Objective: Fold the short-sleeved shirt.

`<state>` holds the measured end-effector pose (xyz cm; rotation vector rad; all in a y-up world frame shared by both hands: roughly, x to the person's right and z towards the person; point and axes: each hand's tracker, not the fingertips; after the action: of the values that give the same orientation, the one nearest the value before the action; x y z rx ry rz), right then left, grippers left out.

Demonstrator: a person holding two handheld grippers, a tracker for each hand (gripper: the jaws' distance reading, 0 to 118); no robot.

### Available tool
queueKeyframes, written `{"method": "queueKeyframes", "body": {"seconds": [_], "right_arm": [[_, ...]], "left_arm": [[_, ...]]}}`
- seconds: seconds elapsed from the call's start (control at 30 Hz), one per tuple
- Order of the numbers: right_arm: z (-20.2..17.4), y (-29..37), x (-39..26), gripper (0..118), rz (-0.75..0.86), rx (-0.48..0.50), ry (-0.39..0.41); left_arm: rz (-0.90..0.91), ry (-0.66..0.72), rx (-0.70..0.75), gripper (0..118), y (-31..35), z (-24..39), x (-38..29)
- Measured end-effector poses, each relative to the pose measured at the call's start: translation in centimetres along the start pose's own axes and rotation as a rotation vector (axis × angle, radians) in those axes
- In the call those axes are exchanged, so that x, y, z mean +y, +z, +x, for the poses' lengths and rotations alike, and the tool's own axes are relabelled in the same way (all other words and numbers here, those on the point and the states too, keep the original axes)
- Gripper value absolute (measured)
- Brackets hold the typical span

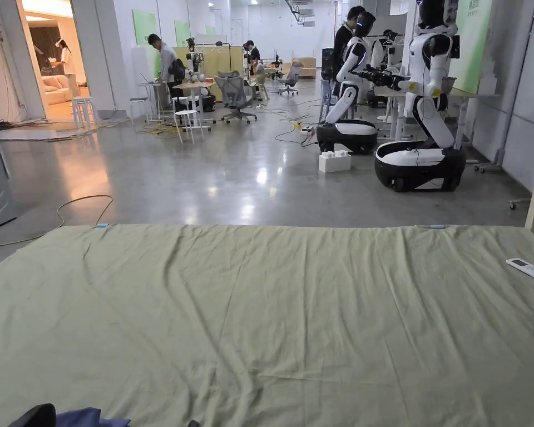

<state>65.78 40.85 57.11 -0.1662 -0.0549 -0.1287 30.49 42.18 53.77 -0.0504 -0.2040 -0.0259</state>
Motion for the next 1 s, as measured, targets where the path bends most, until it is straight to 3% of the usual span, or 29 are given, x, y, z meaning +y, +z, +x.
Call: {"method": "queueKeyframes", "body": {"seconds": [0.27,0.4,0.47,0.57,0.77,0.87,1.0], "right_arm": [[0.7,0.2,-0.1,118,-0.007,-0.002,-0.045],[-0.1,0.3,0.7,118,-0.046,-0.163,-0.021],[-0.6,0.4,1.2,118,-0.054,-0.186,-0.019],[-1.1,0.6,2.0,118,-0.119,-0.221,-0.1],[-0.5,1.9,2.7,118,-0.077,-0.082,-0.233],[-0.1,1.7,2.9,118,-0.089,-0.097,-0.25],[-0.3,1.6,2.5,118,-0.049,-0.206,-0.215]], "left_arm": [[-0.002,0.009,0.008,118,0.2,0.0,0.1],[-0.012,0.008,0.024,118,0.4,-0.1,0.6],[-0.01,-0.001,0.024,118,0.7,-0.1,0.9],[-0.006,-0.01,0.024,118,1.0,-0.1,1.2],[0.007,0.007,-0.004,118,1.4,0.1,1.5],[0.009,0.003,-0.01,118,1.5,0.2,1.5],[0.009,0.002,-0.018,118,1.4,0.3,1.5]]}}
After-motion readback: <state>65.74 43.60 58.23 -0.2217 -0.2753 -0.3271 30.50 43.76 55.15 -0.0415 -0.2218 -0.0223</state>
